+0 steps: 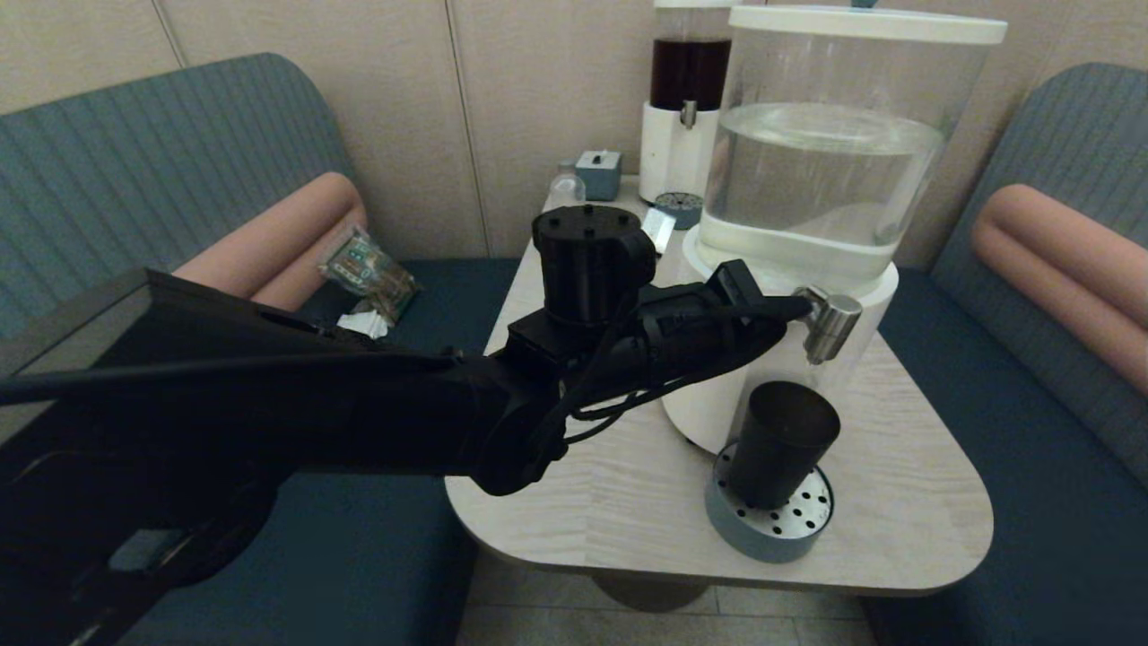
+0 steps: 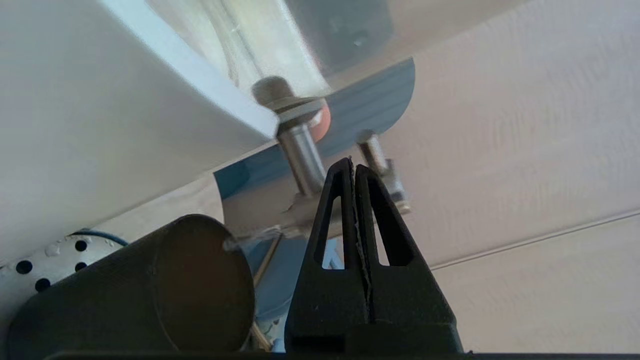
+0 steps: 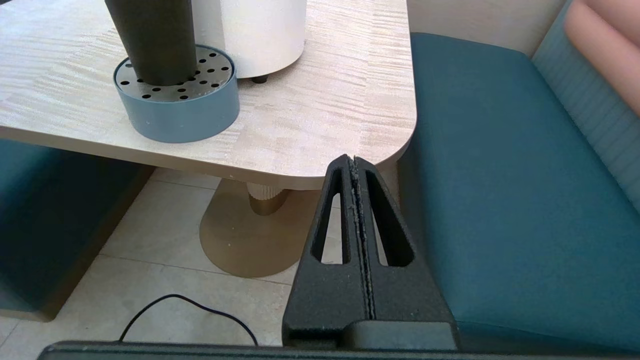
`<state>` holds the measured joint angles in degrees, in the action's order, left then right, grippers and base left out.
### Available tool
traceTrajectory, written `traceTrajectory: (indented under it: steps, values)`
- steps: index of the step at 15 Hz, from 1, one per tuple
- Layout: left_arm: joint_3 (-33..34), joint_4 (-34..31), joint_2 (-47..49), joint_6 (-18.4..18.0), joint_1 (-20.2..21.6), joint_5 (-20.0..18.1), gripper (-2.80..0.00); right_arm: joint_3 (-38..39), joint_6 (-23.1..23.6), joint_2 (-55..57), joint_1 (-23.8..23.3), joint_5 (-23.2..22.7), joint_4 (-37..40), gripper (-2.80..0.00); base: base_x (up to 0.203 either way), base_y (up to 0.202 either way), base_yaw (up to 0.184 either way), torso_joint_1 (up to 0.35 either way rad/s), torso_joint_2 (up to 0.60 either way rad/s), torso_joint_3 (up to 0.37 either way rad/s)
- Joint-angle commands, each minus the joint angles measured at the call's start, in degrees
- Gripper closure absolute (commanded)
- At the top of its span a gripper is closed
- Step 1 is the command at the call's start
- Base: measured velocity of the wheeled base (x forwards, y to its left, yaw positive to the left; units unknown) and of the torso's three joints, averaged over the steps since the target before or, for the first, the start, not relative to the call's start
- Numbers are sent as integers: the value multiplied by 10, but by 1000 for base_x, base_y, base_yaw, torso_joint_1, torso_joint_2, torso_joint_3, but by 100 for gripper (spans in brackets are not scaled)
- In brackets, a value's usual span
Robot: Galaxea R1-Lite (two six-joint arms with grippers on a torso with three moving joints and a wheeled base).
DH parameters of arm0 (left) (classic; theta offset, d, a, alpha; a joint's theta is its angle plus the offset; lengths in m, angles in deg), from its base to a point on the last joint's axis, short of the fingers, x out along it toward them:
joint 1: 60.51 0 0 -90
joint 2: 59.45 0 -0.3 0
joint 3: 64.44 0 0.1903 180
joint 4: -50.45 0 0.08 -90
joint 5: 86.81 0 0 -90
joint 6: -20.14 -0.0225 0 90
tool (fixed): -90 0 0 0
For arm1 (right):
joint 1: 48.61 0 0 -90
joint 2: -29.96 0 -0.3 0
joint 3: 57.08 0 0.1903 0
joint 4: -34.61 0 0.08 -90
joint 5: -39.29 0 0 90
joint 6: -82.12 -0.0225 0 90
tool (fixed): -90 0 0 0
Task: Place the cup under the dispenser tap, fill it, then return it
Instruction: Turn off the faucet
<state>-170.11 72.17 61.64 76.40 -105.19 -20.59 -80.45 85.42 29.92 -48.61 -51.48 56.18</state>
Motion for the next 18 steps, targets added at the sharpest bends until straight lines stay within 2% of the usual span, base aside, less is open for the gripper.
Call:
traceTrajectory:
  steps: [1, 18]
  values:
    - [6, 4, -8, 3, 0, -1, 0, 9, 0, 0, 0, 0, -1, 0, 0, 0, 0, 0, 0, 0]
    - [-33, 1, 18, 5, -1, -4, 0, 8, 0, 0, 0, 0, -1, 0, 0, 0, 0, 0, 0, 0]
